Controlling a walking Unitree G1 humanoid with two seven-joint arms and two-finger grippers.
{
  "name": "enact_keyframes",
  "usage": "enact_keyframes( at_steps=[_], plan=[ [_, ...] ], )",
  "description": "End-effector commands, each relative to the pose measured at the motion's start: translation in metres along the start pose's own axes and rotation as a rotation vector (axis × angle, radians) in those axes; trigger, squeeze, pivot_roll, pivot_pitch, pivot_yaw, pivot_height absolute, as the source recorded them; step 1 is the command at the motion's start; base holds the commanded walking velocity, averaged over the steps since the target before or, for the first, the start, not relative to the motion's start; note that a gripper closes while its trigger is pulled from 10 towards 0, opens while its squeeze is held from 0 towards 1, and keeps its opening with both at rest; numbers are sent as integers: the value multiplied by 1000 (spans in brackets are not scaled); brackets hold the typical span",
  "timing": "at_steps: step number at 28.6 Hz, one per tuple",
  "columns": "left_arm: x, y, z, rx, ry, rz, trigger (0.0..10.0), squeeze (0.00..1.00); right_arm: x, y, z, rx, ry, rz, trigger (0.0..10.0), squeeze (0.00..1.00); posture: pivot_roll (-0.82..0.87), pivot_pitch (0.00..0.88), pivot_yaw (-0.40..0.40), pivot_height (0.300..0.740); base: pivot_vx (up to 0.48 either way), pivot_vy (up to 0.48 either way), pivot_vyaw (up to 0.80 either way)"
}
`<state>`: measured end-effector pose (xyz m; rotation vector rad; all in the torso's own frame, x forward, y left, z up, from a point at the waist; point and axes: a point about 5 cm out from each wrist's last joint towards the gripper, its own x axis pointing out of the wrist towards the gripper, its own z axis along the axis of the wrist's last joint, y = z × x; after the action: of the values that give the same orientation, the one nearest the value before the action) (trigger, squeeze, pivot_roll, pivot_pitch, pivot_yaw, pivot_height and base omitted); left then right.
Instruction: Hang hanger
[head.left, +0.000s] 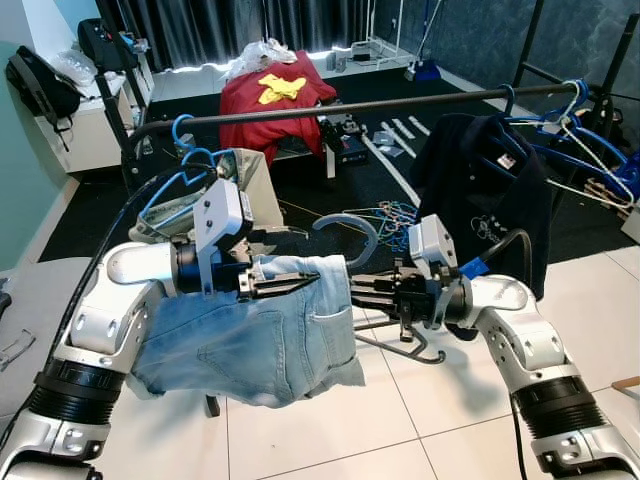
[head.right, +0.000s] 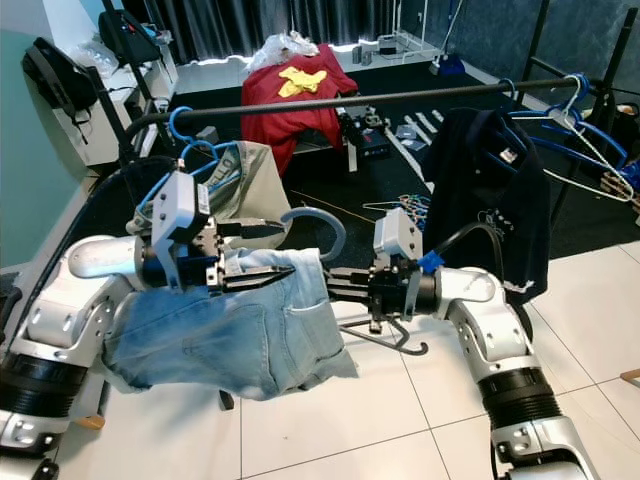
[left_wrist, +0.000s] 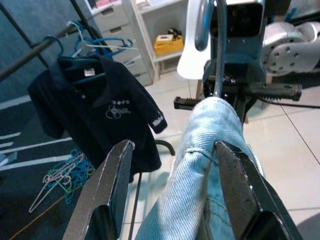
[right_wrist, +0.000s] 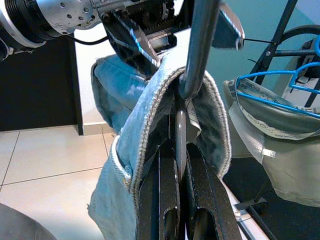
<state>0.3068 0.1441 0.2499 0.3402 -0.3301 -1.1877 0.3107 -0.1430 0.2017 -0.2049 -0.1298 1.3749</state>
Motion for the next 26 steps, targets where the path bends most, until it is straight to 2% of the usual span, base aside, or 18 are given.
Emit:
enact_keyframes(
  at_steps=[1,4,6,9,10,11,13,14,15,16,18,20,23,24,25,26],
  plan=[
    [-9,5,7,-4,-14,18,10000,0,0,2,9,-28,-58,11,0,0,-51,19,42,740,0,0,0],
    [-38,21,17,-44,6,66,10000,0,-12,4,6,-2,-32,-4,0,0,-47,33,42,740,0,0,0],
    [-46,27,20,-46,7,102,10000,0,-16,3,4,3,-20,-16,0,0,-48,36,42,740,0,0,0],
    [-49,31,21,-40,3,131,10000,0,-17,3,3,4,-16,-22,0,0,-47,38,43,740,0,0,0],
    [-52,35,21,-28,8,170,10000,0,-18,2,3,7,-13,-30,0,0,-47,40,42,740,0,0,0],
    [-57,41,17,-32,52,240,10000,0,-20,2,3,6,-11,-42,0,0,-45,44,44,740,0,0,0],
    [-57,41,17,-32,52,240,10000,0,-20,2,3,6,-11,-42,0,0,-45,44,44,740,0,0,0],
    [-63,49,11,-38,112,330,10000,0,-21,1,3,7,-17,-55,0,0,-44,46,45,740,0,0,0],
    [-63,49,11,-38,112,330,10000,0,-21,1,3,7,-17,-55,0,0,-44,46,45,740,0,0,0],
    [-71,54,4,-69,152,415,10000,0,-22,0,5,11,-36,-67,0,0,-44,49,46,740,0,0,0],
    [-86,56,-5,-172,136,519,10000,0,-23,-1,10,13,-70,-85,0,0,-46,52,47,740,0,0,0],
    [-86,56,-5,-172,136,519,10000,0,-23,-1,10,13,-70,-85,0,0,-46,52,47,740,0,0,0],
    [-111,45,-9,-278,83,546,10000,0,-27,-2,19,18,-119,-109,0,0,-46,59,45,740,0,0,0],
    [-111,45,-9,-278,83,546,10000,0,-27,-2,19,18,-119,-109,0,0,-46,59,45,740,0,0,0],
    [-120,42,-4,-348,-9,563,10000,0,-29,-3,22,20,-134,-118,0,0,-43,61,44,740,0,0,0],
    [-120,42,-4,-348,-9,563,10000,0,-29,-3,22,20,-134,-118,0,0,-43,61,44,740,0,0,0]
  ],
)
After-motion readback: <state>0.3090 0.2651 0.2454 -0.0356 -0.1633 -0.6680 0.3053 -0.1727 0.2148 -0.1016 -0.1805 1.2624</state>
